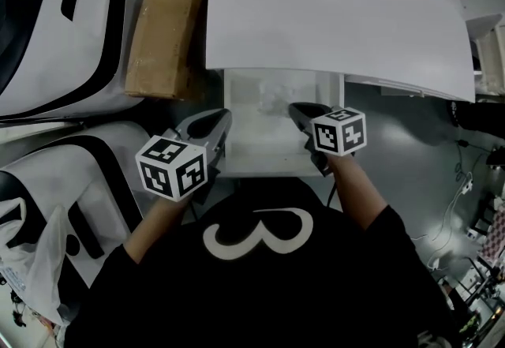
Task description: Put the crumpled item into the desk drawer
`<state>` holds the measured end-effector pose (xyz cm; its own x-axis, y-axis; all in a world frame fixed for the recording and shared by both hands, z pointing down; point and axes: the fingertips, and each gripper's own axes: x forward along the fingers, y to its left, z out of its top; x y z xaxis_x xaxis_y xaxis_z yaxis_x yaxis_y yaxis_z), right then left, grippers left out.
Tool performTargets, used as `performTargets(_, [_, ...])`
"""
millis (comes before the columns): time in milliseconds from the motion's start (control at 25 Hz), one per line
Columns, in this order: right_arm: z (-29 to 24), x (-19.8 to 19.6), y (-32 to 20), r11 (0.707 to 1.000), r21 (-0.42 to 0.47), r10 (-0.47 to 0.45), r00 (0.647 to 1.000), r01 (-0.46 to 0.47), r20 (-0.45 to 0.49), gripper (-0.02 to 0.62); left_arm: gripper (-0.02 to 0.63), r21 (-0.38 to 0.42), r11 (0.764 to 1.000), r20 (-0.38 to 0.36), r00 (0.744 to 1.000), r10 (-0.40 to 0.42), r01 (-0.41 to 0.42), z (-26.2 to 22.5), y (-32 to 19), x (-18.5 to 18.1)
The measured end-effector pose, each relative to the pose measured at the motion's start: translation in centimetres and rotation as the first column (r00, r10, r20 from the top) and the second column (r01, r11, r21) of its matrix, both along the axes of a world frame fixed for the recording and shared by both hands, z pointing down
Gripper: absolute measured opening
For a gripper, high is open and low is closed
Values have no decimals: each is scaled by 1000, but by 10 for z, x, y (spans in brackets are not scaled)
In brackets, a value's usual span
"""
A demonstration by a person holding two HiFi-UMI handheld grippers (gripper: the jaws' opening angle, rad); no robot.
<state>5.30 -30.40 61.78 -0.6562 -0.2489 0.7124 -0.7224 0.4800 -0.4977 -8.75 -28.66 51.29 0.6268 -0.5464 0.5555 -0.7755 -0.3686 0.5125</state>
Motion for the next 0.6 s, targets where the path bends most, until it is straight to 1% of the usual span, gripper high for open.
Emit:
performTargets(200, [33, 3, -4, 999, -31, -31, 998, 29, -61, 3, 8, -20, 1000, 17, 1000, 5, -5, 11, -5, 0])
performTargets(480, [66, 5, -8, 996, -77, -45, 994, 38, -95, 3, 8, -49, 999, 37, 999, 12, -10, 24, -9, 1])
performTargets(600, [78, 6, -5, 994, -94, -65, 991, 55, -114, 3, 9, -59, 998, 40, 999, 10, -7, 28, -12, 3])
